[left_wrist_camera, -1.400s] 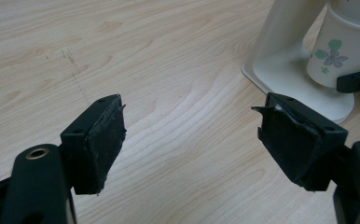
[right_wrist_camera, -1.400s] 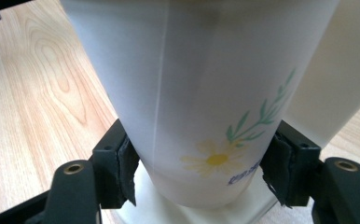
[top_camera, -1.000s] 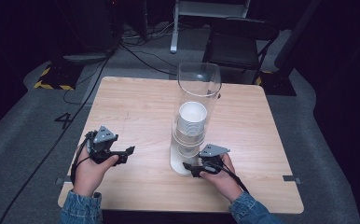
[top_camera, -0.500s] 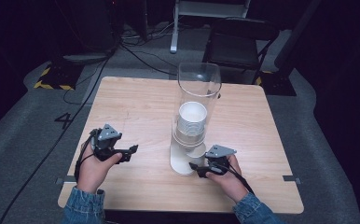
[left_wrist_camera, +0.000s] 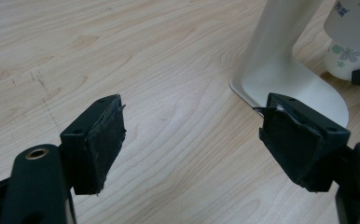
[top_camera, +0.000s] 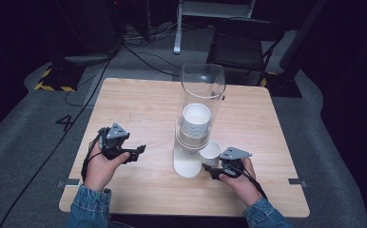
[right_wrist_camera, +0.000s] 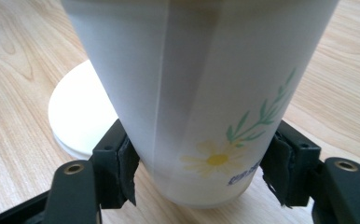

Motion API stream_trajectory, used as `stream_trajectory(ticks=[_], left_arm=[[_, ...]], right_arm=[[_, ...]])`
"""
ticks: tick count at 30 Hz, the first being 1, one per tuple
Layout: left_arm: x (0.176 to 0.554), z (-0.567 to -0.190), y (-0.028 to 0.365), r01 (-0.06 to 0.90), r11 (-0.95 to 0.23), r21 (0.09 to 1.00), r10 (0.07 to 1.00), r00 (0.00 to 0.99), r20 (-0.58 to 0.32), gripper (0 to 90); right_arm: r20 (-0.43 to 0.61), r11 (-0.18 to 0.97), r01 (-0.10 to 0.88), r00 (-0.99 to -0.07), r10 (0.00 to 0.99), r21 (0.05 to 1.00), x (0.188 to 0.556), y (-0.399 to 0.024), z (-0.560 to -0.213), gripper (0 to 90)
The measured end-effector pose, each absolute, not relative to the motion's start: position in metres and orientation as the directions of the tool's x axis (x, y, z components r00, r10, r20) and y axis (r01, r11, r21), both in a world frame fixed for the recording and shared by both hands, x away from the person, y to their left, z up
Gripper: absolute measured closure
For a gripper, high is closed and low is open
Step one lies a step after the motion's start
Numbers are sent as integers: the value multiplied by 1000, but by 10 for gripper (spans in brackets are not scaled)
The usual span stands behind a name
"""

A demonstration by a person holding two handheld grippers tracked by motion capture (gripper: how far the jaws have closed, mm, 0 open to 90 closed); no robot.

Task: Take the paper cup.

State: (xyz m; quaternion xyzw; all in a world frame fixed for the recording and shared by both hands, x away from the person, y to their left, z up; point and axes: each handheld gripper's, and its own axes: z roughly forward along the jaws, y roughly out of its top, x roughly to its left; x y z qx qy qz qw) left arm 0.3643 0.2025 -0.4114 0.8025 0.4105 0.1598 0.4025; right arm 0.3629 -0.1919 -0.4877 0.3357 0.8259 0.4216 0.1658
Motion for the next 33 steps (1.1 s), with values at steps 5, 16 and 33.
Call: stream_trajectory(ticks=[5,16,33], left_arm=[[366,-411,200,526,-340,779,785,615,-73,219],[364,-411,202,535,-339,774,787,612,-78,221],[352,-413,215,543,-343,766,802,594,-62,228]], right_arm=[[24,394,419,-709,704,818,364,-202,-481,351],[70,315,429,-677,733,847,374,-229,-458,349],[86,215,424,-588,804,880,397,-264,-441,345]])
